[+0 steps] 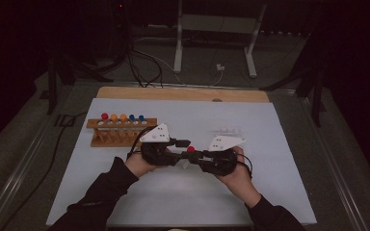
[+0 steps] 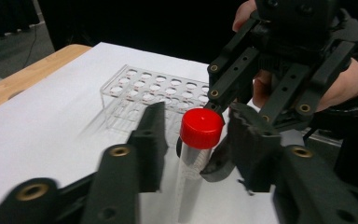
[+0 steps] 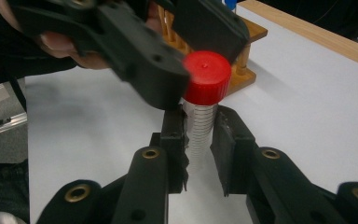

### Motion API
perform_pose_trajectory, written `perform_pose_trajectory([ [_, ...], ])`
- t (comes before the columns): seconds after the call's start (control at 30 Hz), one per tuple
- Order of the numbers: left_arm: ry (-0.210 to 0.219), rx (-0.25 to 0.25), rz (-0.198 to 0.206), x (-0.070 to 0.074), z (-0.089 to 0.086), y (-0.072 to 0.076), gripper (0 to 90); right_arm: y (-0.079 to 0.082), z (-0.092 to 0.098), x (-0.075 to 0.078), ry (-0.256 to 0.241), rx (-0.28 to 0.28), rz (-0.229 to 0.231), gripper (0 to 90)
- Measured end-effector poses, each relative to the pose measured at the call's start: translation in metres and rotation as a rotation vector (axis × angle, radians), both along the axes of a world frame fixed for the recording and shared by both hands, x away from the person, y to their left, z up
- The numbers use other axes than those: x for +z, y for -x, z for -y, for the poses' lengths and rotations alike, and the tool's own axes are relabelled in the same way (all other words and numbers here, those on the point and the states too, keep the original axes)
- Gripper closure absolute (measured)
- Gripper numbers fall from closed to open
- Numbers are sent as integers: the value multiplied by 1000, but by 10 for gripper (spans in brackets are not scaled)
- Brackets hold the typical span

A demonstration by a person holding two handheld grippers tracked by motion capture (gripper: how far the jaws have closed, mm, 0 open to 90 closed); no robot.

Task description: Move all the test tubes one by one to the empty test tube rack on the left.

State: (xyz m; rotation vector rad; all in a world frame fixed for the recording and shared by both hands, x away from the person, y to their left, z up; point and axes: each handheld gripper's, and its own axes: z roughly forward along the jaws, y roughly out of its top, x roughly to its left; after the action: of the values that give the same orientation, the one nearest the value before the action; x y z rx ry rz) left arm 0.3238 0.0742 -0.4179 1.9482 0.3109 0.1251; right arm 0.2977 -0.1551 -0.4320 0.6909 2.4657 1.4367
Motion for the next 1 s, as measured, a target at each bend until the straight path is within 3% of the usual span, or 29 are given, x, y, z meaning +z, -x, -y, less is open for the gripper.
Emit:
perform_pose_trajectory([
  [0.07, -1, -10, 7, -1, 1, 0, 691, 0, 0, 0, -2, 0, -1, 749],
  [0.23, -2, 5, 18, 2, -4, 0, 712, 0, 0, 0, -6, -1, -5, 731],
  [0.4, 9, 58, 29, 12, -28, -1, 714, 0, 4, 2, -40, -27, -3, 493],
  [0.6, 5, 173, 66, 27, -75, 0, 715, -3, 9, 5, -83, -51, -12, 278],
  [0.67, 17, 224, 77, 33, -94, 0, 715, -2, 9, 6, -91, -59, 1, 230],
  [0.8, 42, 340, 88, 40, -132, -2, 715, -1, 8, 7, -108, -93, 14, 36],
  [0.83, 42, 365, 92, 41, -141, -3, 715, -1, 8, 6, -110, -73, 11, 0],
  [1.0, 39, 492, 109, 43, -180, -5, 715, 0, 10, 8, -115, -53, 15, 0],
])
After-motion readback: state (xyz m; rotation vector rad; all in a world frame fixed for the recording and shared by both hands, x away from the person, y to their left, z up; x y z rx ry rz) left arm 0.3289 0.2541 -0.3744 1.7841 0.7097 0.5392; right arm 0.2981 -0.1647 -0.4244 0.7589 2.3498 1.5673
